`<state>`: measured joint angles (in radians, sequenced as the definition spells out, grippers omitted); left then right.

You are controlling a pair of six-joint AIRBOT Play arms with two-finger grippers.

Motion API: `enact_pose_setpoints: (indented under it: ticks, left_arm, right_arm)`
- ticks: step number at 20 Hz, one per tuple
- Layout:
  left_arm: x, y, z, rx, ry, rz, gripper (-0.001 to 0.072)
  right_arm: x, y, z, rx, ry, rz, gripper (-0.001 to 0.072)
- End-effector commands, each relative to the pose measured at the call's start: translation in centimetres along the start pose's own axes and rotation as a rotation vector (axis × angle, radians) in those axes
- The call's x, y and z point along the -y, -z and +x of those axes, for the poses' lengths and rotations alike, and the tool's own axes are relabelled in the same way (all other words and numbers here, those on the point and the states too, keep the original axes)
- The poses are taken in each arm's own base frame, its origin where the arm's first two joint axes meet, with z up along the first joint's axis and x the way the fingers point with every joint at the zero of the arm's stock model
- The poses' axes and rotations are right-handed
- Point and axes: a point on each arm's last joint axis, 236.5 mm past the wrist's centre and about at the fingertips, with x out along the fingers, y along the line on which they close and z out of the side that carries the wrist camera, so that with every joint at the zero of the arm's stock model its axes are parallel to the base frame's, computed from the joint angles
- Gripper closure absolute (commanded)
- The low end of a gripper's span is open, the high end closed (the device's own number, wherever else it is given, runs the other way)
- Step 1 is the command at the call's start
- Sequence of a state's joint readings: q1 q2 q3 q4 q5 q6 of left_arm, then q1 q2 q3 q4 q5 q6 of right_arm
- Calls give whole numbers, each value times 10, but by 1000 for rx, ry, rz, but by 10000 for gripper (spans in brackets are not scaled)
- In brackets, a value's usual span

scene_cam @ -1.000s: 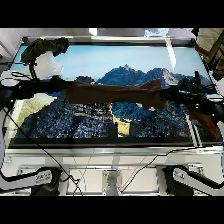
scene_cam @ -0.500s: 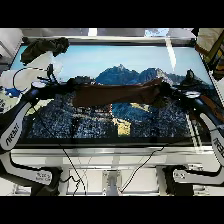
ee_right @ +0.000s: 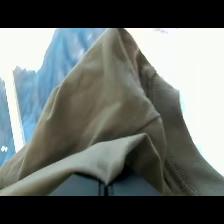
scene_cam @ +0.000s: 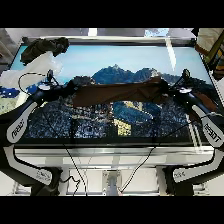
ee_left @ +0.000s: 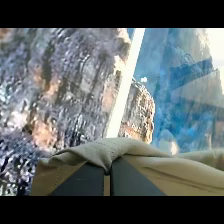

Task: Fold the shirts.

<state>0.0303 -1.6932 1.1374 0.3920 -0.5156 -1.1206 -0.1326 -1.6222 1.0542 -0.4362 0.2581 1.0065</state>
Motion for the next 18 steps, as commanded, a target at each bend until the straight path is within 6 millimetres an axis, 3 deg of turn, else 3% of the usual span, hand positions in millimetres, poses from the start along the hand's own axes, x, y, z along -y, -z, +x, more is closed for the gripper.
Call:
enact_pose_setpoints:
  ticks: [1, 2, 3, 4, 5, 6, 8, 10, 12, 14, 16, 18]
  left_arm:
    - [-5, 1, 4, 0, -9, -39, 695]
    - [-4, 0, 4, 3, -4, -49, 695]
    - [-3, 0, 4, 6, 3, -57, 694]
    - [-1, -1, 4, 10, 11, -58, 671]
    - [1, -2, 4, 15, 19, -57, 544]
    - [4, -4, 4, 21, 31, -69, 439]
    - [12, -6, 3, 27, 63, -79, 424]
    - [32, -10, 0, 17, 122, -7, 405]
    - [64, -24, -8, 24, 195, 78, 406]
    - [115, -38, -26, 18, 313, 204, 411]
    - [171, -42, -52, -10, 440, 347, 520]
    - [221, -40, -79, -27, 519, 499, 551]
  right_arm:
    - [4, -6, 3, 22, 16, -1, 685]
    - [4, -7, 3, 26, 18, -1, 678]
    - [5, -7, 3, 26, 18, -1, 621]
    - [4, -6, 3, 23, 16, -2, 475]
    - [3, -5, 3, 16, 12, -3, 322]
    - [1, -2, 3, 6, 6, -10, 277]
    - [0, -1, 3, 2, 2, -17, 274]
    - [-8, -8, 2, 8, -17, -36, 273]
    - [-32, -24, -2, 11, -75, -121, 273]
    - [-66, -52, -16, 38, -159, -212, 273]
    - [-98, -94, -43, 111, -227, -295, 273]
    - [-119, -142, -81, 206, -268, -336, 273]
